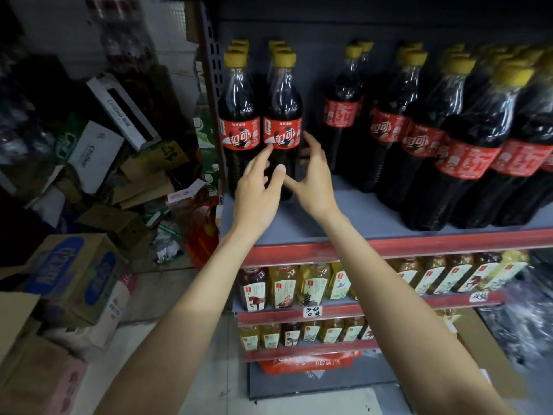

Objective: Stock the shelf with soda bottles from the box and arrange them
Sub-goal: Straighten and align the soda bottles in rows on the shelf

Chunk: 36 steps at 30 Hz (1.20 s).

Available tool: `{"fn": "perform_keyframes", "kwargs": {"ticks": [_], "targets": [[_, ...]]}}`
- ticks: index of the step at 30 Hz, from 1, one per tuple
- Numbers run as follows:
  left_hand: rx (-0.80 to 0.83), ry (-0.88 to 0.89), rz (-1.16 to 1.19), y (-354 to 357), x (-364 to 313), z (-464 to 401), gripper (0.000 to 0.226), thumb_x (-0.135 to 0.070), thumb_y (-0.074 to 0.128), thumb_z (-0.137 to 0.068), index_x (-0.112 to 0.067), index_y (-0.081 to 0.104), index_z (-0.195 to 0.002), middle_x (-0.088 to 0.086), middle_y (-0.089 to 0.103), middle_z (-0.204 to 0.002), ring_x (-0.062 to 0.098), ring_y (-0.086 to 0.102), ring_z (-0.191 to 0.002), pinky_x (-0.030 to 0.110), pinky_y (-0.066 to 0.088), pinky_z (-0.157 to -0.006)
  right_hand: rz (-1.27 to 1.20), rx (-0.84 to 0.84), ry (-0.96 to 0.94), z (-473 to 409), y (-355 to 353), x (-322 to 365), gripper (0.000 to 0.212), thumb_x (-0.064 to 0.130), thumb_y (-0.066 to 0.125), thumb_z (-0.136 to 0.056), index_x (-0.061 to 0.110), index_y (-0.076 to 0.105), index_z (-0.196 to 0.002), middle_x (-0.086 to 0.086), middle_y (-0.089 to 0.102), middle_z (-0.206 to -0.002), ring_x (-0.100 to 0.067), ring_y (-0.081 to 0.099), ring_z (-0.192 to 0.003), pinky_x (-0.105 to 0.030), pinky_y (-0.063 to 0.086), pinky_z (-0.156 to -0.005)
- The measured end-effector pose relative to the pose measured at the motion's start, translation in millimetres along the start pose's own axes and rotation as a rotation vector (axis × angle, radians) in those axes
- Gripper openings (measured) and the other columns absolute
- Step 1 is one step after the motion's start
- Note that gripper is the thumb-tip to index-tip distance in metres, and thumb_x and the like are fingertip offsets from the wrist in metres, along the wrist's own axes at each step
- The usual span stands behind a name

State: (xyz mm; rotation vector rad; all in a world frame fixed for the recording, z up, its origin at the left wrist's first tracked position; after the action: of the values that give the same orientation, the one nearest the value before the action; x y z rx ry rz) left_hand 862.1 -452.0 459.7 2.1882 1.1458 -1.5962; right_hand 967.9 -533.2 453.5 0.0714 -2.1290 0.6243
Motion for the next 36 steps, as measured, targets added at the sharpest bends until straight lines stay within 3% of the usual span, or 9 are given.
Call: {"fn": "perform_keyframes", "kwargs": {"ticks": [2, 7, 12, 14, 18, 26, 29, 32, 36], "targets": [[-0.062, 0.048, 0.006, -5.3, -6.4, 9.5, 0.039, -0.018, 0.048, -0.098, -0.020, 0.046, -0.136, -0.004, 0.051, -0.134, 0.005, 0.049, -0.121, 0.022, 0.041, -0.099, 0.046, -0.032, -0.023, 19.3, -20.3, 5.6, 0.066, 0.014, 0.072, -0.083, 0.014, 0.039, -0.141, -0.007, 0.049, -0.125, -0.007, 0.047, -0.107, -0.018, 0.039, -0.094], [-0.128, 0.265, 0.077, 9.8, -38.6, 32.2, 0.023, -0.017, 0.052, -0.092, -0.020, 0.058, -0.115, -0.014, 0.065, -0.098, 0.002, 0.061, -0.098, 0.021, 0.048, -0.087, 0.135, -0.328, -0.139, 86.2, -106.4, 16.3, 0.028, 0.006, 0.057, -0.092, 0.009, 0.060, -0.120, -0.001, 0.061, -0.112, -0.014, 0.057, -0.105, -0.031, 0.047, -0.092], [0.201, 0.218, 0.213, 94.5, -58.4, 35.5, 0.030, -0.008, 0.056, -0.092, -0.014, 0.056, -0.121, -0.011, 0.064, -0.104, -0.001, 0.061, -0.098, 0.013, 0.046, -0.086, 0.272, -0.700, -0.029, 122.7, -193.5, -10.7, 0.042, 0.011, 0.061, -0.089, 0.005, 0.050, -0.129, -0.015, 0.049, -0.125, -0.024, 0.046, -0.118, -0.031, 0.039, -0.101], [0.350, 0.149, 0.239, 135.9, -64.8, 37.5, 0.038, -0.008, 0.056, -0.093, -0.015, 0.051, -0.130, -0.005, 0.060, -0.118, 0.002, 0.058, -0.106, 0.012, 0.045, -0.089, 0.246, -0.678, 0.069, 116.7, -212.3, -30.8, 0.060, 0.020, 0.065, -0.088, 0.006, 0.037, -0.139, -0.016, 0.041, -0.133, -0.025, 0.043, -0.123, -0.030, 0.038, -0.102], [0.469, 0.023, 0.285, 192.1, -79.6, 39.6, 0.046, -0.013, 0.048, -0.098, -0.017, 0.037, -0.143, 0.005, 0.045, -0.143, 0.009, 0.048, -0.121, 0.016, 0.040, -0.098, 0.288, -0.555, 0.103, 100.7, -222.2, -45.5, 0.083, 0.031, 0.073, -0.083, 0.008, 0.025, -0.147, -0.011, 0.044, -0.129, -0.021, 0.048, -0.117, -0.020, 0.039, -0.082], [0.267, -0.067, 0.382, 195.5, -74.0, 31.7, 0.038, -0.020, 0.039, -0.102, -0.018, 0.044, -0.140, -0.012, 0.045, -0.126, 0.016, 0.042, -0.132, 0.046, 0.034, -0.112, 0.344, -0.484, -0.002, 88.8, -220.2, -32.2, 0.097, 0.032, 0.083, -0.071, 0.008, 0.027, -0.146, -0.016, 0.045, -0.120, -0.030, 0.054, -0.107, -0.037, 0.051, -0.075], [0.185, -0.044, 0.364, 173.0, -69.2, 34.3, 0.032, -0.021, 0.041, -0.101, -0.033, 0.047, -0.130, -0.019, 0.046, -0.122, 0.012, 0.044, -0.129, 0.043, 0.040, -0.108, 0.291, -0.440, -0.077, 84.1, -211.8, -19.0, 0.087, 0.028, 0.082, -0.073, 0.008, 0.032, -0.141, -0.012, 0.047, -0.118, -0.028, 0.055, -0.103, -0.042, 0.053, -0.077], [0.110, -0.029, 0.346, 141.1, -66.7, 41.0, 0.030, -0.021, 0.040, -0.102, -0.038, 0.046, -0.126, -0.016, 0.045, -0.134, 0.000, 0.047, -0.123, 0.024, 0.048, -0.094, 0.216, -0.321, -0.126, 75.9, -187.9, -8.1, 0.084, 0.029, 0.079, -0.076, 0.011, 0.031, -0.143, -0.010, 0.048, -0.119, -0.025, 0.055, -0.103, -0.039, 0.052, -0.078], [0.068, 0.007, 0.224, 94.0, -61.3, 50.6, 0.035, -0.023, 0.039, -0.102, -0.031, 0.042, -0.136, -0.018, 0.048, -0.133, -0.004, 0.048, -0.122, 0.021, 0.045, -0.099, -0.012, -0.085, -0.129, 56.8, -141.0, -1.6, 0.082, 0.028, 0.075, -0.081, 0.018, 0.027, -0.147, 0.000, 0.048, -0.129, 0.008, 0.051, -0.103, -0.023, 0.049, -0.085]]}}
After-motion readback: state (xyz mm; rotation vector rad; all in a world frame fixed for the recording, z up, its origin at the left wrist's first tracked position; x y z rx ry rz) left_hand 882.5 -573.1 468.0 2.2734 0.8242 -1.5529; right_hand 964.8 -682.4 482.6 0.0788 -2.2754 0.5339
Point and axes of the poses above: each hand's wrist, its own z-axis away from the middle knuckle, its own y-axis out of the palm, x = y × z, the point moved 10 cm from there along -z, towards the middle knuckle
